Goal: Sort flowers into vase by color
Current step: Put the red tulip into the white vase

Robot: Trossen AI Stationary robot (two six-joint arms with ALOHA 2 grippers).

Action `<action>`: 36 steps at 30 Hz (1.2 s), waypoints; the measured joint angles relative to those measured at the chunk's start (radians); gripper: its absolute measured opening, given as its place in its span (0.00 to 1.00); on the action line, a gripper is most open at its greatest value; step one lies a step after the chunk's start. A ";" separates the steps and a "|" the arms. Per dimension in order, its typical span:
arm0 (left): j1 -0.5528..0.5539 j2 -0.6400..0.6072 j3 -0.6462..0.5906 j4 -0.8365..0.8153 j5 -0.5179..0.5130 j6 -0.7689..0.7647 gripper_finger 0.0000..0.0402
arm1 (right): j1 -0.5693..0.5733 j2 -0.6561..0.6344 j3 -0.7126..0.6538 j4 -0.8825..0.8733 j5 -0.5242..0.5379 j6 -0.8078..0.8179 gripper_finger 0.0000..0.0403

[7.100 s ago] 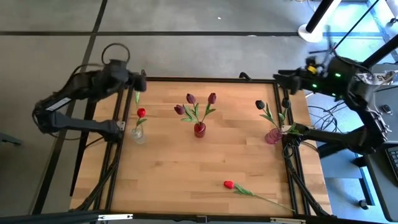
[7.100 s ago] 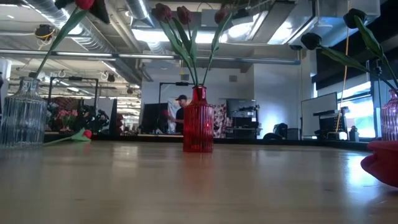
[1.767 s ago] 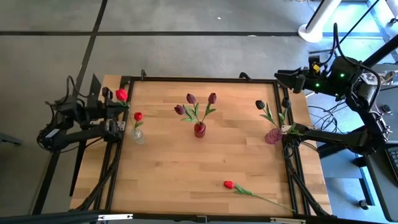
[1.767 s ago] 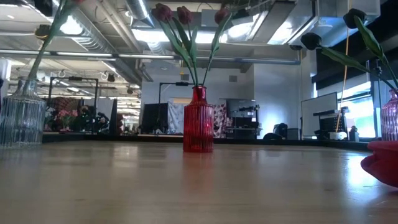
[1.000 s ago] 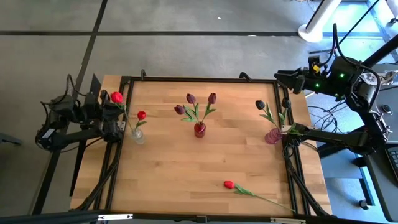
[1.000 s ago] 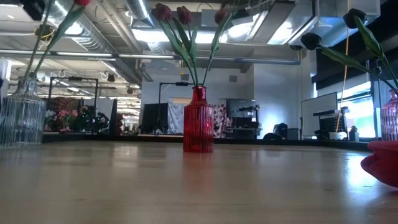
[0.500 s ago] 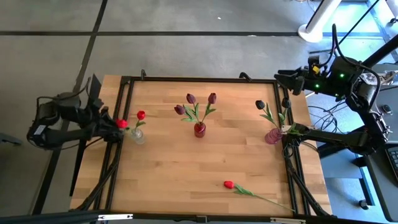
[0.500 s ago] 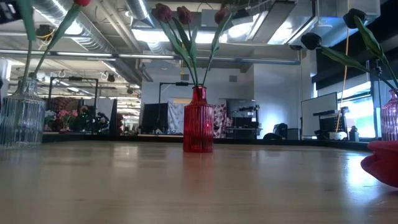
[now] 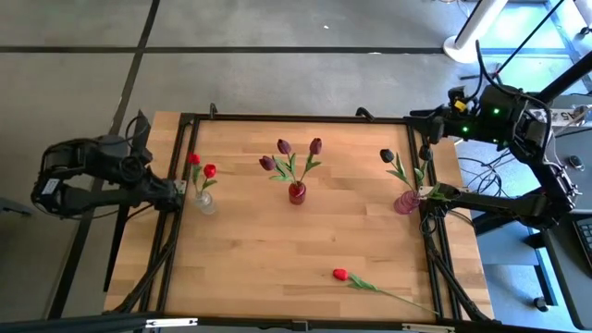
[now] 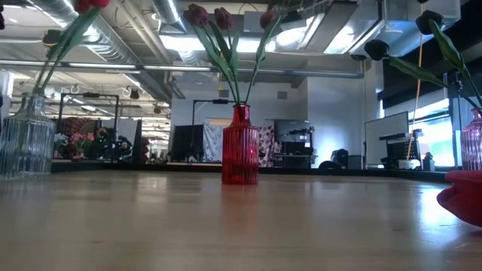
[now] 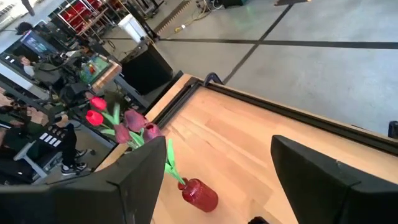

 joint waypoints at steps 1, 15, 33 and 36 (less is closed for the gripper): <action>0.000 0.000 0.000 0.005 0.001 0.003 0.32 | 0.000 0.000 0.000 0.000 0.000 0.000 0.72; 0.000 0.000 0.008 0.148 0.294 -0.028 0.32 | 0.000 -0.001 0.000 -0.009 -0.045 0.000 0.72; 0.000 0.000 0.008 0.883 0.357 -0.009 0.22 | 0.000 -0.001 0.000 -0.023 -0.044 0.000 0.72; 0.000 0.011 0.008 0.983 0.353 -0.008 0.15 | 0.000 0.001 0.000 -0.059 -0.044 0.000 0.72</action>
